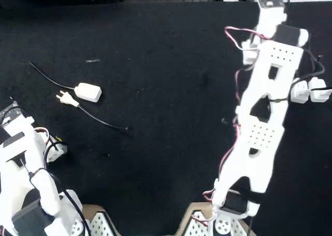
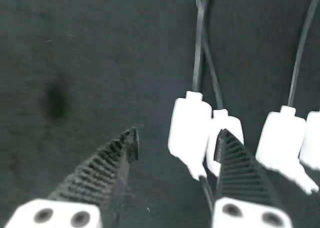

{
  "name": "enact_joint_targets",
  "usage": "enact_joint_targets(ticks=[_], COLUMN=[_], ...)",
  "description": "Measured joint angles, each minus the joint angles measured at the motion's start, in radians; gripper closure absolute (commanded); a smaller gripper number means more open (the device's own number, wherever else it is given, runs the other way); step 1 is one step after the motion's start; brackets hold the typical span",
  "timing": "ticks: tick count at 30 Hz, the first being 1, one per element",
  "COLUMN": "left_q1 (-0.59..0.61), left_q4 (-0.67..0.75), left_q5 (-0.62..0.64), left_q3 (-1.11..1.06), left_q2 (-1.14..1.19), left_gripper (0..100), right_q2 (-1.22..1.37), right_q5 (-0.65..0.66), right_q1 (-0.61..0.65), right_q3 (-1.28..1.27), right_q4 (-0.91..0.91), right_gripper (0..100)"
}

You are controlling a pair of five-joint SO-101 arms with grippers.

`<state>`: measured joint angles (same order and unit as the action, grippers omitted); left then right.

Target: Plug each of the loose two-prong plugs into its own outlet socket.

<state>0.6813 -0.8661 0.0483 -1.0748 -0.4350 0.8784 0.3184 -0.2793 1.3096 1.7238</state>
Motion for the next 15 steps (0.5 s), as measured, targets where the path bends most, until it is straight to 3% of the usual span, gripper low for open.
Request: enact_joint_targets(ticks=[7,15], left_q1=[0.000,0.000], left_q4=[0.000,0.000], left_q5=[0.000,0.000], left_q3=[0.000,0.000], left_q2=[0.000,0.000], left_gripper=[78,78], right_q2=[-0.003,-0.230], right_q5=[-0.086,-0.095], right_q1=[0.071,0.153], right_q3=[0.104,-0.117], right_q4=[0.009,0.011], right_gripper=[76.9,76.6])
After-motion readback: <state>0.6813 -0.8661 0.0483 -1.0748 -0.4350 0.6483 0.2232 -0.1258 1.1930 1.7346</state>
